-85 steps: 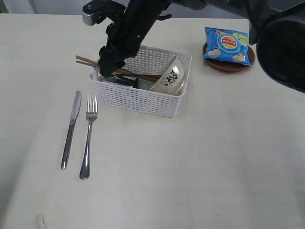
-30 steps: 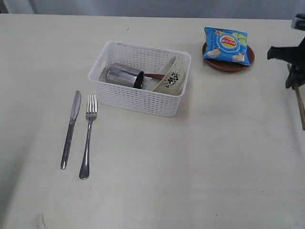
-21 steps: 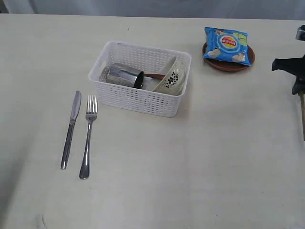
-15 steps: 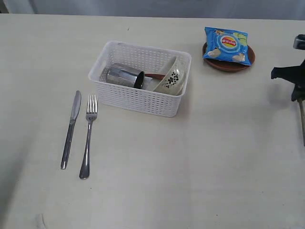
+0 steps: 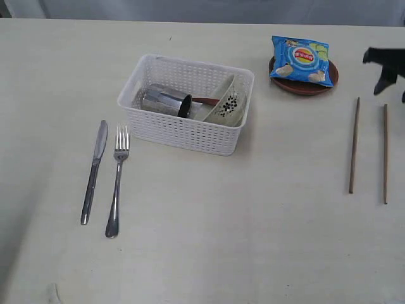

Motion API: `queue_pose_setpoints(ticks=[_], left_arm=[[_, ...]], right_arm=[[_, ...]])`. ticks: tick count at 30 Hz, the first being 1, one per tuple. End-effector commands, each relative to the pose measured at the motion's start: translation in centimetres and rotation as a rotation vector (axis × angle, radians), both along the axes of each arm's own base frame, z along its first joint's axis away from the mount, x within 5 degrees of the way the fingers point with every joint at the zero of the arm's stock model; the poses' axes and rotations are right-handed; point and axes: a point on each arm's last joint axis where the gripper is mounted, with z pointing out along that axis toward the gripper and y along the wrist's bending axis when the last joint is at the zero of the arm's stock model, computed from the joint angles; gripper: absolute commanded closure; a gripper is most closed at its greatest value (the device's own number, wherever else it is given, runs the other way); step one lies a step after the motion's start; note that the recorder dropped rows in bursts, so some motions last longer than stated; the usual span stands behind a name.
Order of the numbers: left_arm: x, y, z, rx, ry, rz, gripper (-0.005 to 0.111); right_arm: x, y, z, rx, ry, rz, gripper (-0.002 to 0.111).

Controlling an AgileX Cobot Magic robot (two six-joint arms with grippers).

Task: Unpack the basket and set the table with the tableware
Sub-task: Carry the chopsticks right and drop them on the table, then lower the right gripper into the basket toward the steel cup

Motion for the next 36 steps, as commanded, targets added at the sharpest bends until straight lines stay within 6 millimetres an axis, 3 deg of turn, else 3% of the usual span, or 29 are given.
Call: queue_pose_setpoints(ticks=[1, 5, 10, 16, 19, 26, 30, 36], left_arm=[[0.0, 0.0, -0.1, 0.003, -0.003, -0.005, 0.107], [0.0, 0.0, -0.1, 0.003, -0.003, -0.005, 0.107], [0.0, 0.0, -0.1, 0.003, -0.003, -0.005, 0.107], [0.0, 0.0, -0.1, 0.003, -0.003, -0.005, 0.107], [0.0, 0.0, -0.1, 0.003, -0.003, -0.005, 0.107], [0.0, 0.0, -0.1, 0.003, -0.003, -0.005, 0.107], [0.0, 0.0, -0.1, 0.003, -0.003, -0.005, 0.107], [0.0, 0.0, -0.1, 0.003, -0.003, -0.005, 0.107]], right_arm=[[0.8, 2.0, 5.7, 0.188, -0.152, 0.081, 0.058], [1.4, 6.6, 10.5, 0.336, -0.292, 0.282, 0.066], [1.1, 13.7, 14.6, 0.355, -0.368, 0.516, 0.070], [-0.9, 21.8, 17.4, 0.317, -0.456, 0.770, 0.070], [-1.9, 24.3, 18.1, 0.227, -0.482, 0.874, 0.070], [-2.9, 28.2, 17.1, 0.153, -0.423, 0.995, 0.070], [-2.7, 30.0, 14.7, 0.151, -0.351, 1.031, 0.070], [-1.4, 31.5, 9.9, 0.193, -0.198, 0.924, 0.070]])
